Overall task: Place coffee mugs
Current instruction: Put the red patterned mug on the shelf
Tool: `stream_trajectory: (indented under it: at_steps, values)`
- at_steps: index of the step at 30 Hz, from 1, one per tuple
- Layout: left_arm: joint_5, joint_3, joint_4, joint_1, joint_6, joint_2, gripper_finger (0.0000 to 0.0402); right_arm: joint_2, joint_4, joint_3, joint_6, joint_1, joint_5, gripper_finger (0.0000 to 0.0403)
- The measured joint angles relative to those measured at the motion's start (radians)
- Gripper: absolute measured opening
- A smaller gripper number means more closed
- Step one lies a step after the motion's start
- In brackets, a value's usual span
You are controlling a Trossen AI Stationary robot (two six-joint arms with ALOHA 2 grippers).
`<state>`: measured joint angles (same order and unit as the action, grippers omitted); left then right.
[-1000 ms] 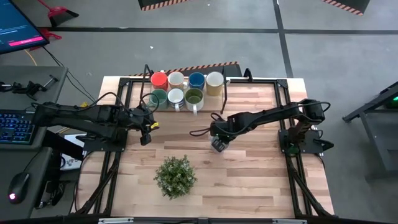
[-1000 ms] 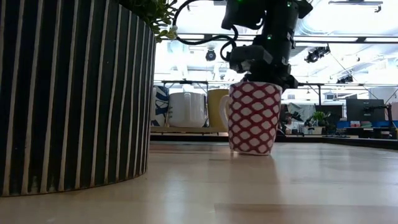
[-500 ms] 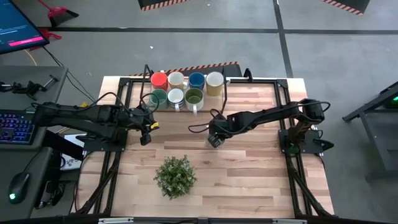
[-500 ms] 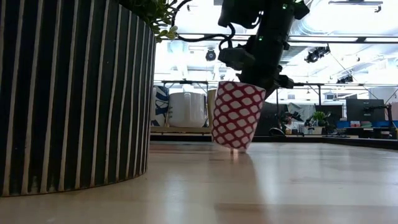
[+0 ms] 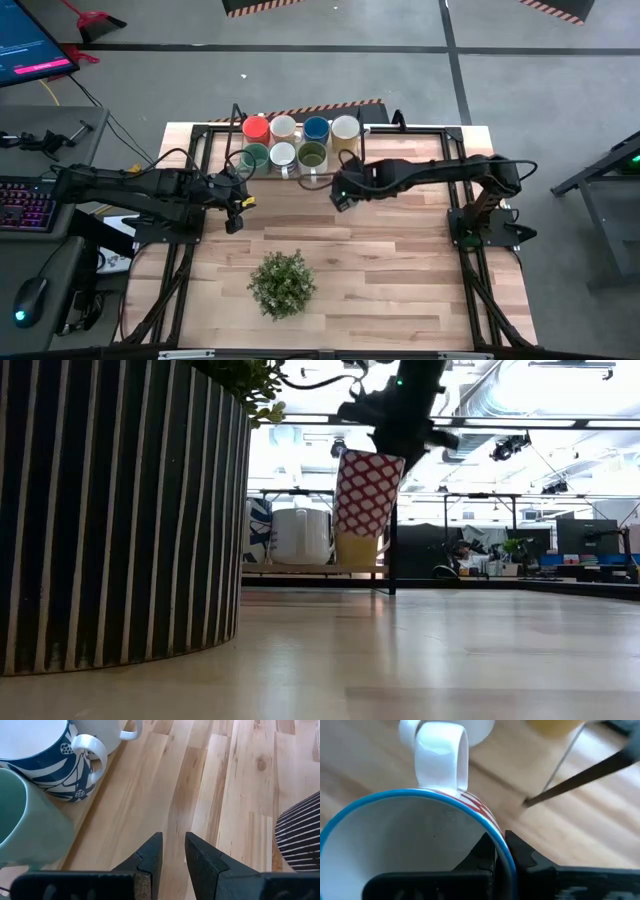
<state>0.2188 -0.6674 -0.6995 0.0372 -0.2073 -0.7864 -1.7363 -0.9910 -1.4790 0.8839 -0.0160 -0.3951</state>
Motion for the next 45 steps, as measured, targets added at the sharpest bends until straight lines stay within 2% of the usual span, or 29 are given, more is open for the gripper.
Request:
stream_trajectory:
  at_steps: [5,12,18,26,30,34,40,45]
  values:
    - [0.0,0.0,-0.016,0.0,0.0,0.0,0.0074,0.0,-0.014,-0.053,-0.082,-0.01,0.034,0.0]
    - [0.0,0.0,-0.044,0.0,0.001,0.0,0.0074,0.0,-0.007,-0.009,-0.275,0.023,0.15,0.0]
    - [0.0,0.0,-0.045,0.0,0.002,0.0,0.0074,0.0,0.052,-0.005,-0.649,0.056,0.169,0.0]
    - [0.0,0.0,-0.045,0.0,0.003,0.0,0.0074,-0.053,0.12,-0.005,-1.116,0.058,0.394,0.0]
    - [0.0,0.0,-0.044,0.0,0.002,0.0,0.0074,-0.094,0.114,-0.004,-1.226,0.058,0.397,0.0]
    - [0.0,0.0,-0.045,0.0,0.002,0.0,0.0074,-0.128,0.111,-0.004,-1.341,0.057,0.35,0.0]
    - [0.0,0.0,-0.044,0.0,0.002,0.0,0.0074,-0.145,0.105,-0.004,-1.573,0.058,0.28,0.0]
    - [0.0,0.0,-0.044,0.0,0.002,0.0,0.0074,-0.145,0.135,-0.004,-1.722,0.045,0.276,0.0]
